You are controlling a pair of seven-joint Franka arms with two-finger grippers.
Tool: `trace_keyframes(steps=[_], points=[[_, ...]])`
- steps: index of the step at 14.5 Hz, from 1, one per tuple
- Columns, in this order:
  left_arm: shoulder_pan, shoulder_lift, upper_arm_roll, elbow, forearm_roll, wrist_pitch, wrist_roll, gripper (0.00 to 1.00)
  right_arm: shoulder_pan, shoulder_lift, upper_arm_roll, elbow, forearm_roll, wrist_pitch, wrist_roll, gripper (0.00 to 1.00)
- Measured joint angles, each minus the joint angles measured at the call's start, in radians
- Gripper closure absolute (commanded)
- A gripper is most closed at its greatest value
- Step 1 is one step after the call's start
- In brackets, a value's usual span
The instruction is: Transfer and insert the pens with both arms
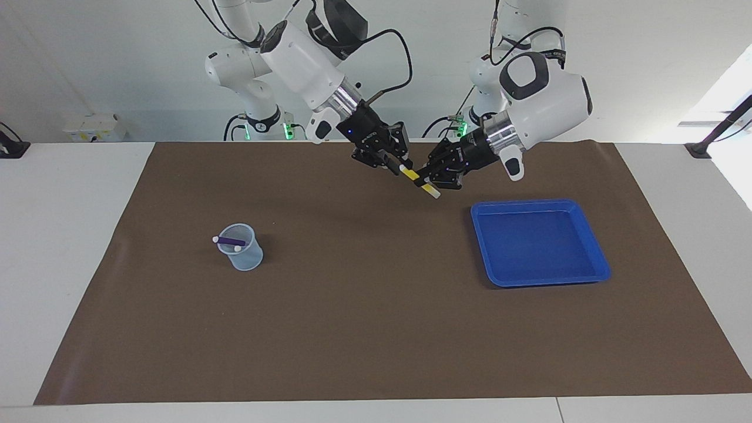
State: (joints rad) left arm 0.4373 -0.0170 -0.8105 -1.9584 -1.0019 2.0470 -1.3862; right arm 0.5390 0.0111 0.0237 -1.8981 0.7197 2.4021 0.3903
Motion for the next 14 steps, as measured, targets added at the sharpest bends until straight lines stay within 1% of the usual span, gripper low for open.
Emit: trace_keyframes(steps=[7, 8, 11, 12, 14], points=[[-0.001, 0.000, -0.001, -0.004, -0.004, 0.003, 0.000, 1.00, 0.000, 0.001, 0.001, 0.005, -0.001, 0.000, 0.000, 1.00], [-0.001, 0.000, -0.001, -0.004, -0.005, 0.003, 0.000, 0.01, 0.000, 0.001, 0.001, 0.005, -0.001, -0.001, 0.000, 1.00], [-0.001, -0.011, -0.002, -0.003, -0.006, 0.005, 0.001, 0.00, -0.016, 0.001, 0.000, 0.006, -0.008, -0.028, -0.005, 1.00], [-0.002, -0.023, -0.002, -0.003, -0.006, 0.005, 0.001, 0.00, -0.036, 0.001, -0.001, 0.014, -0.023, -0.067, -0.019, 1.00], [-0.002, -0.043, -0.002, -0.004, -0.007, 0.005, 0.001, 0.00, -0.101, 0.001, -0.004, 0.054, -0.092, -0.194, -0.056, 1.00]])
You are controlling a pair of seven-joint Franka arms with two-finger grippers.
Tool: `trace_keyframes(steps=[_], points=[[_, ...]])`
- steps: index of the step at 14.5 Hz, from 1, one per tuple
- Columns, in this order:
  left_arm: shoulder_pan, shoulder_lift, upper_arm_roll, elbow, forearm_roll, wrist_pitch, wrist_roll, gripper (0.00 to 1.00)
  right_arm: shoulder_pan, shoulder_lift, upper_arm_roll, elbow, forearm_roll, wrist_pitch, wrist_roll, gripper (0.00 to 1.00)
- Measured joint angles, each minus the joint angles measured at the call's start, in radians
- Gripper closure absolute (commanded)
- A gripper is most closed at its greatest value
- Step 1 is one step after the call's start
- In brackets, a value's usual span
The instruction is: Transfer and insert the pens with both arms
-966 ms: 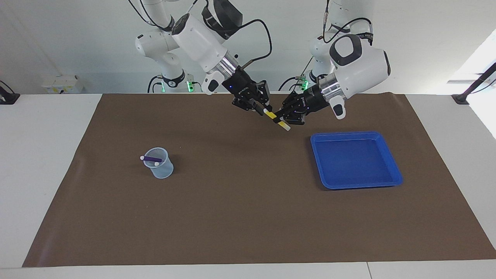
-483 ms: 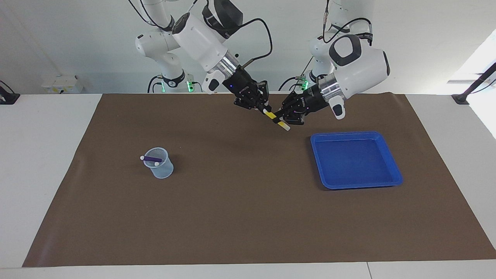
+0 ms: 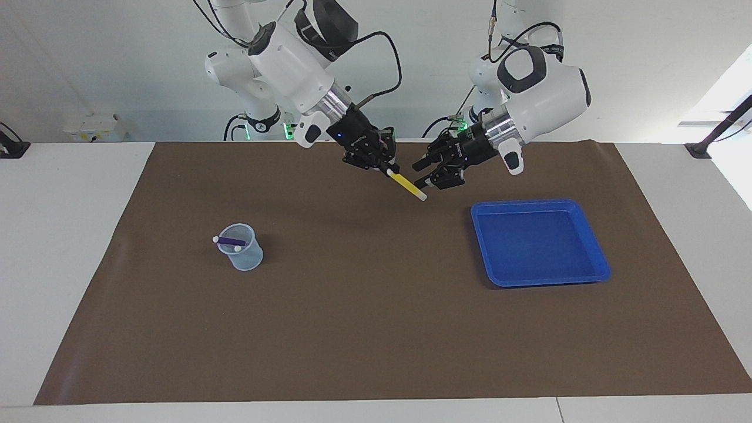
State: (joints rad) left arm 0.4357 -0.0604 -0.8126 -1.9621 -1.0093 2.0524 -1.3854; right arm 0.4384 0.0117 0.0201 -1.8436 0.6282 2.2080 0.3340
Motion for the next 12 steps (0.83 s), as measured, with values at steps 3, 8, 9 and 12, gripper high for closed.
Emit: trace_keyframes(steps=[3, 8, 9, 12], points=[[0.000, -0.009, 0.000, -0.001, 0.002, 0.011, 0.002, 0.00, -0.136, 0.001, -0.008, 0.089, -0.063, -0.218, -0.182, 1.00], [0.000, -0.009, 0.002, -0.003, 0.059, 0.024, 0.046, 0.00, -0.334, 0.045, -0.015, 0.229, -0.325, -0.438, -0.576, 1.00], [0.000, -0.009, 0.002, -0.003, 0.064, 0.027, 0.056, 0.00, -0.351, 0.052, -0.015, 0.235, -0.368, -0.441, -0.642, 1.00], [0.000, -0.009, 0.002, -0.003, 0.067, 0.031, 0.072, 0.00, -0.374, 0.065, -0.016, 0.213, -0.440, -0.411, -0.727, 1.00]])
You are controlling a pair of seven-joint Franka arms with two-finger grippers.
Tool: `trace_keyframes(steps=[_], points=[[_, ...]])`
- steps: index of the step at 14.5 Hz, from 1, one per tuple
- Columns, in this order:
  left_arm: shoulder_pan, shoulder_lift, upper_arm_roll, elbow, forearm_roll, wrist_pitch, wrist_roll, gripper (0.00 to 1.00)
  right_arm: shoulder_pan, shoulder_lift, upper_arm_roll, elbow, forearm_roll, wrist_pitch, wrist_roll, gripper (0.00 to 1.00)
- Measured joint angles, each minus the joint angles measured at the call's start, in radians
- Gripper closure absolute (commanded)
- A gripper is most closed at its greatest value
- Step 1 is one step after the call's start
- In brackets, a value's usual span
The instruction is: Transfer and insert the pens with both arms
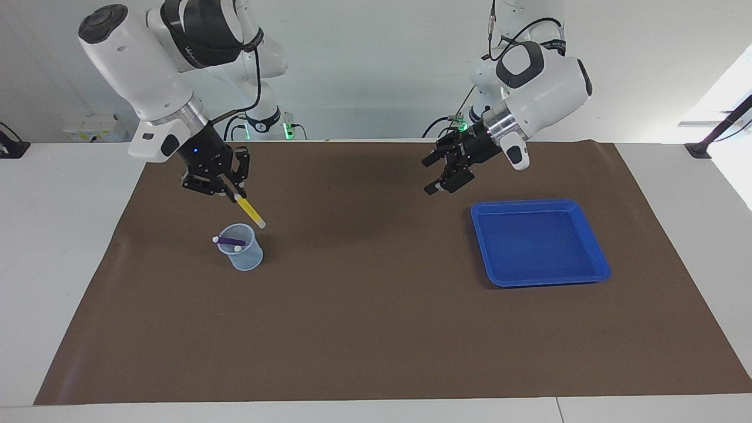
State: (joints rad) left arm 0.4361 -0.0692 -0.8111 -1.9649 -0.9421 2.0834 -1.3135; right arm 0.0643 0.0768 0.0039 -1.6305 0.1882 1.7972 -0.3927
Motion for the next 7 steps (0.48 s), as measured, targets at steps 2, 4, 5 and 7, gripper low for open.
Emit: trace_keyframes(steps=[2, 4, 5, 7], points=[[0.000, 0.000, 0.000, 0.000, 0.004, 0.000, 0.001, 0.00, 0.000, -0.002, 0.005, -0.032, -0.046, 0.022, -0.012, 1.00], [0.000, 0.000, 0.000, 0.000, 0.025, 0.001, 0.002, 0.00, -0.006, -0.008, 0.004, -0.065, -0.066, 0.039, -0.038, 1.00], [0.000, 0.000, 0.000, 0.000, 0.042, 0.002, 0.008, 0.00, -0.017, -0.016, 0.004, -0.092, -0.067, 0.064, -0.048, 1.00], [-0.005, 0.000, -0.001, 0.001, 0.099, 0.003, 0.050, 0.00, -0.038, -0.041, 0.002, -0.160, -0.067, 0.109, -0.056, 1.00]])
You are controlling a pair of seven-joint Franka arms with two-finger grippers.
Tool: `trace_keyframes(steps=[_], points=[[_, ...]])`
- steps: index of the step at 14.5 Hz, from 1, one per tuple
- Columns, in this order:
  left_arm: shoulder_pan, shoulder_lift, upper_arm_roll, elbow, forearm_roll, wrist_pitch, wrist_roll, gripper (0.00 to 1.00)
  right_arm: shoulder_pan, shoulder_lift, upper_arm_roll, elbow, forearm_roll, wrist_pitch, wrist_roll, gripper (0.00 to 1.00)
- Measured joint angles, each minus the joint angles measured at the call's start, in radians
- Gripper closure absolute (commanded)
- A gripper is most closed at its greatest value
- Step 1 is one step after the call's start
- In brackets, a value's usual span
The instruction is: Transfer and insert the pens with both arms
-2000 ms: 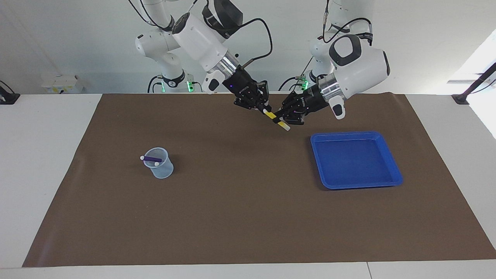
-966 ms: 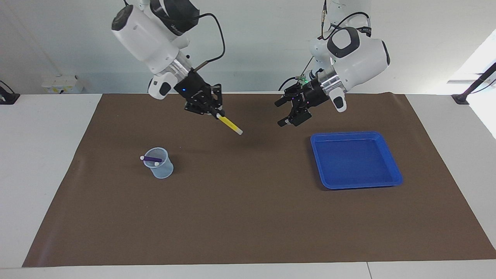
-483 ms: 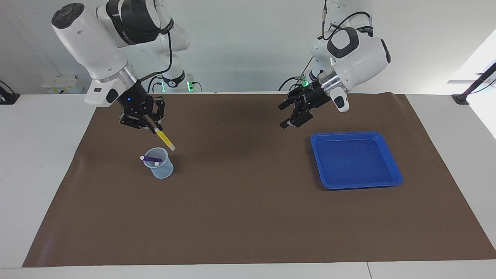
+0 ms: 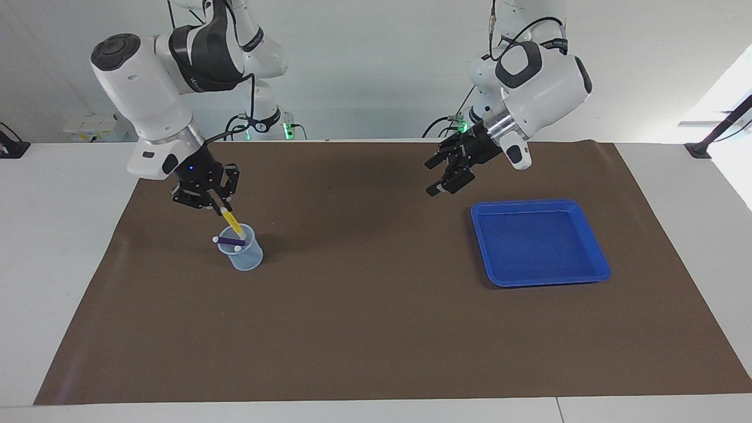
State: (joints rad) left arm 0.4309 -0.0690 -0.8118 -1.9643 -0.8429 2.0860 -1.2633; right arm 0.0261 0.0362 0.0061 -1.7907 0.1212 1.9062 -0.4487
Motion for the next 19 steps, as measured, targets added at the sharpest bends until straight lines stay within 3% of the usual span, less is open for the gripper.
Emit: trace_keyframes(steps=[3, 6, 7, 8, 9, 13, 17, 19], points=[[-0.066, 0.001, 0.033, 0.000, 0.123, 0.001, 0.120, 0.00, -0.014, -0.035, 0.000, -0.079, 0.000, 0.043, -0.001, 1.00], [-0.315, 0.004, 0.286, 0.013, 0.353, -0.022, 0.174, 0.00, -0.020, -0.067, 0.000, -0.152, 0.000, 0.083, -0.001, 1.00], [-0.407, 0.006, 0.395, 0.025, 0.426, -0.059, 0.203, 0.00, -0.020, -0.076, 0.000, -0.169, 0.000, 0.093, -0.001, 0.83], [-0.479, 0.007, 0.495, 0.043, 0.481, -0.111, 0.262, 0.00, -0.020, -0.082, 0.000, -0.180, 0.000, 0.102, -0.001, 0.37], [-0.518, 0.009, 0.571, 0.060, 0.518, -0.163, 0.344, 0.00, -0.020, -0.085, 0.000, -0.184, 0.000, 0.104, -0.001, 0.00], [-0.522, 0.018, 0.697, 0.162, 0.683, -0.350, 0.721, 0.00, -0.020, -0.089, 0.000, -0.173, 0.000, 0.105, -0.001, 0.00], [-0.491, 0.022, 0.704, 0.305, 0.771, -0.570, 1.021, 0.00, -0.023, -0.089, -0.001, -0.142, 0.000, 0.071, -0.001, 0.00], [-0.490, 0.022, 0.704, 0.345, 0.789, -0.640, 1.130, 0.00, -0.025, -0.089, -0.002, -0.082, 0.000, -0.026, 0.004, 0.00]])
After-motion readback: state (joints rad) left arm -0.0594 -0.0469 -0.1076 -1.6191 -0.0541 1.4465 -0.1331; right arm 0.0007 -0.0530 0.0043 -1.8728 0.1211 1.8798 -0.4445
